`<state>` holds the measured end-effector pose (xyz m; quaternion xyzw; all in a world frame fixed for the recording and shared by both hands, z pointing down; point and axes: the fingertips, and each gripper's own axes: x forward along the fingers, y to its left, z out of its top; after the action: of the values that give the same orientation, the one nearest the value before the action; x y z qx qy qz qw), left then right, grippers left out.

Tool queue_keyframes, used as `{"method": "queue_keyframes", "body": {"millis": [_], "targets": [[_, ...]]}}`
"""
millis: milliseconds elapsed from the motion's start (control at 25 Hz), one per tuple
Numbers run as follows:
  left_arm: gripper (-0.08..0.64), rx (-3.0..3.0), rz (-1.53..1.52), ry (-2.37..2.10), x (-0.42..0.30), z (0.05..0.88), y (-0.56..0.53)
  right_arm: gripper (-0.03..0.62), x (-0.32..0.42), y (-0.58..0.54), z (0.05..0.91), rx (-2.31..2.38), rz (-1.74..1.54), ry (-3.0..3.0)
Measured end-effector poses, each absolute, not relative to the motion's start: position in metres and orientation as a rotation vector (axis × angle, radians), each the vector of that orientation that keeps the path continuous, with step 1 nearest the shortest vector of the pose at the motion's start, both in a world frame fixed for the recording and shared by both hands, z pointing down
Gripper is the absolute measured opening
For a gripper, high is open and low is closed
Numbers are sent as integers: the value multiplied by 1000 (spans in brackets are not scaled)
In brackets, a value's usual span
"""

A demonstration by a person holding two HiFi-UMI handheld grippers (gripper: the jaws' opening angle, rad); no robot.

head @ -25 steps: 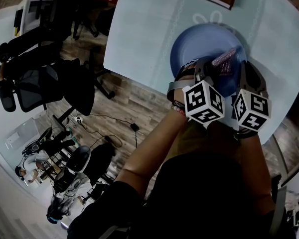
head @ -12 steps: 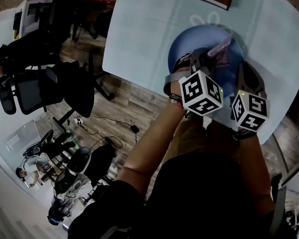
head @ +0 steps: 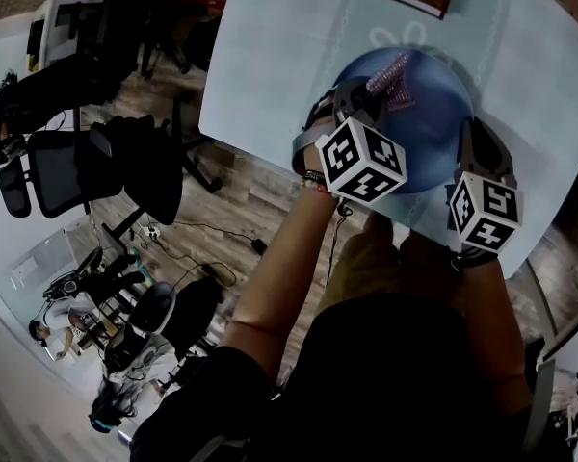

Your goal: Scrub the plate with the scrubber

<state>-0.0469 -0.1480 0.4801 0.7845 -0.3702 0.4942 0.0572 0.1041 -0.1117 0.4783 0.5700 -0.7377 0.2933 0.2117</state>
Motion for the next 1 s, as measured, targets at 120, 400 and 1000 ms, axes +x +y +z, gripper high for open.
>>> {"method": "queue_keyframes", "body": {"millis": [120, 400, 1000], "targets": [[77, 2347, 1510, -1145, -60, 480, -141, 48, 104, -112, 479, 1582, 812, -2050], [77, 2271, 1517, -1151, -84, 482, -119, 48, 103, -112, 479, 1579, 803, -2049], [77, 2258, 1474, -829, -64, 487, -52, 48, 99, -112, 480, 1594, 793, -2035]]}}
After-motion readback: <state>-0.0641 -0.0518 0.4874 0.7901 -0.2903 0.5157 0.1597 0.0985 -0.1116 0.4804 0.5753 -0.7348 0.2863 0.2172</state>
